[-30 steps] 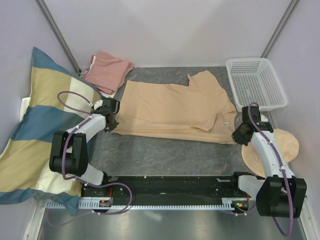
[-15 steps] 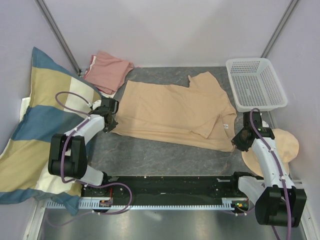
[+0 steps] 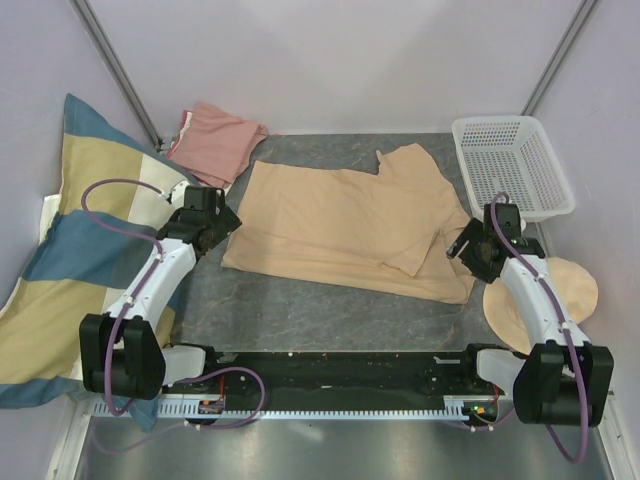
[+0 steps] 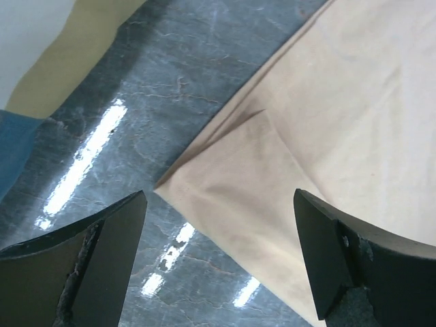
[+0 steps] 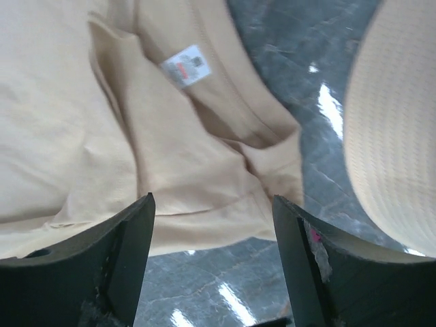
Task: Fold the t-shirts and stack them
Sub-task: Fold the flattened tshirt in 1/3 of the way
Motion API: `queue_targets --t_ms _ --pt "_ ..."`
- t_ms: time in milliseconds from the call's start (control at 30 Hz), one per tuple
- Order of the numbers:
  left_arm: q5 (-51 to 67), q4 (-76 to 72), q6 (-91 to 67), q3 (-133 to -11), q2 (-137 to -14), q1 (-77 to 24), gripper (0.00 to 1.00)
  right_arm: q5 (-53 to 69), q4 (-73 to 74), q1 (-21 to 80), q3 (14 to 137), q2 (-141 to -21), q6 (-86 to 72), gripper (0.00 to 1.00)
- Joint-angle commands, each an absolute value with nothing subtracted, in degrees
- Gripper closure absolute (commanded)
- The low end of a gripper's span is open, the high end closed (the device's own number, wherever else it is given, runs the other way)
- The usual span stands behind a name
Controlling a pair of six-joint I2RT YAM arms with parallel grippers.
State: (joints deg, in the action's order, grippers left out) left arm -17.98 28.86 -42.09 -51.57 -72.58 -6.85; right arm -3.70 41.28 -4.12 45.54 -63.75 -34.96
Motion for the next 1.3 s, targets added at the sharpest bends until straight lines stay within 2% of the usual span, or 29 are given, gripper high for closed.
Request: queue_targets --t_ms 0,267,467,1267 --pt "-16.0 26.1 -40.61 -51.59 -70.84 -7.03 0.03 3.75 31.31 -0.89 47.99 -67.32 -32.35 0.22" --pt "-15.91 25.84 -40.25 -50.01 -70.75 -7.12 0.02 7.82 23.83 9.21 48.25 -78.39 -33.31 0.27" --pt "-16.7 25.93 -39.46 -49.4 -70.23 -7.12 0.02 6.51 22.23 12.56 47.46 -80.15 -35.42 0.29" --pt "-16.35 25.49 -39.38 -47.99 -71.1 -7.12 0.02 0.53 23.03 14.33 44.21 -83.41 -37.53 0.27"
